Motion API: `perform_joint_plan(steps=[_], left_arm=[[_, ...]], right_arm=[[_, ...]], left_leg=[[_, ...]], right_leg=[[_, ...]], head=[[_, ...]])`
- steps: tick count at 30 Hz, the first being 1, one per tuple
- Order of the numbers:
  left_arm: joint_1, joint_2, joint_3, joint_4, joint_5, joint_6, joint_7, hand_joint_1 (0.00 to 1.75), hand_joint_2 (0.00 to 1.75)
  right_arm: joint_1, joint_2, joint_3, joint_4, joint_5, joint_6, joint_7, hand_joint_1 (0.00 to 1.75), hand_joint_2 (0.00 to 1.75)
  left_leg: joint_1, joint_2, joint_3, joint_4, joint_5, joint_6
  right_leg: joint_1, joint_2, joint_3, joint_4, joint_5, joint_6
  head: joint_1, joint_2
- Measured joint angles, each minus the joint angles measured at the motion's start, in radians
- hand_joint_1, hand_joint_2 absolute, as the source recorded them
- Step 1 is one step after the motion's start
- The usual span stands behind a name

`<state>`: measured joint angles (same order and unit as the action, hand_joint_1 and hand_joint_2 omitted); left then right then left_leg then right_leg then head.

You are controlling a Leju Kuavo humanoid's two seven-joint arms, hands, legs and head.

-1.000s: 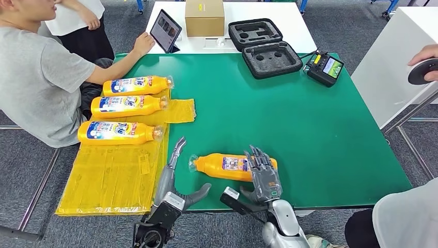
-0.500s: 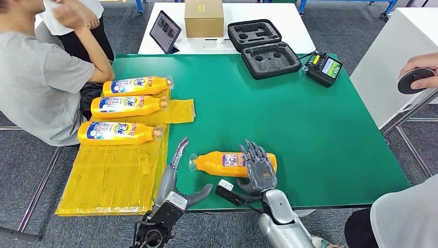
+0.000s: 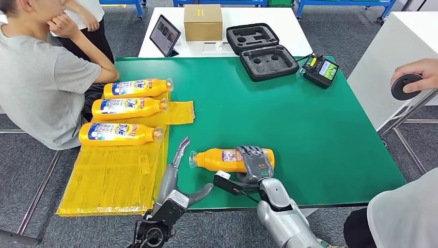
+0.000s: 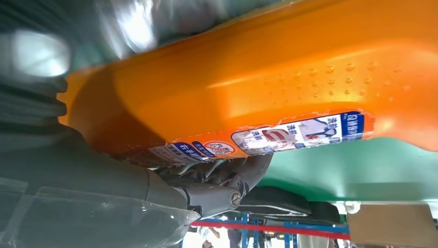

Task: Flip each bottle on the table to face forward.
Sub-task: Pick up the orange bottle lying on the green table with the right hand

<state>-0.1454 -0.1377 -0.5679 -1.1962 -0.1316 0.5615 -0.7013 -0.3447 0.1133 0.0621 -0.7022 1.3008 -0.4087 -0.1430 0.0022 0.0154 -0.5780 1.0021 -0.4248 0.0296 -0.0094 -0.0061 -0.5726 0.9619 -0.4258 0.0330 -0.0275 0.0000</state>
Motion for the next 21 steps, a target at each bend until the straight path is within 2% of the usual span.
perform_joint_plan(steps=[14,16,21], left_arm=[[-0.021,-0.007,-0.001,0.011,0.008,0.000,0.000,0.00,1.75],[-0.022,-0.010,-0.002,0.009,0.009,0.002,0.000,0.00,1.75],[-0.018,-0.011,-0.005,-0.006,0.026,0.018,0.000,0.00,1.75]], right_arm=[[-0.038,-0.006,-0.028,0.034,-0.176,0.086,-0.155,1.75,1.75],[-0.040,-0.007,-0.044,0.034,-0.236,0.102,-0.206,1.75,1.75],[-0.035,-0.002,-0.104,0.028,-0.476,0.174,-0.396,1.75,1.75]], left_leg=[[0.000,0.011,0.021,0.000,-0.013,0.000],[0.001,0.011,0.022,0.000,-0.013,-0.001],[0.001,0.013,0.024,0.000,-0.013,-0.002]], right_leg=[[0.001,0.008,0.020,-0.001,-0.007,-0.001],[0.001,0.008,0.021,-0.001,-0.007,-0.001],[0.002,0.010,0.025,-0.001,-0.005,-0.002]], head=[[0.000,0.000],[0.000,0.000],[0.000,0.000]])
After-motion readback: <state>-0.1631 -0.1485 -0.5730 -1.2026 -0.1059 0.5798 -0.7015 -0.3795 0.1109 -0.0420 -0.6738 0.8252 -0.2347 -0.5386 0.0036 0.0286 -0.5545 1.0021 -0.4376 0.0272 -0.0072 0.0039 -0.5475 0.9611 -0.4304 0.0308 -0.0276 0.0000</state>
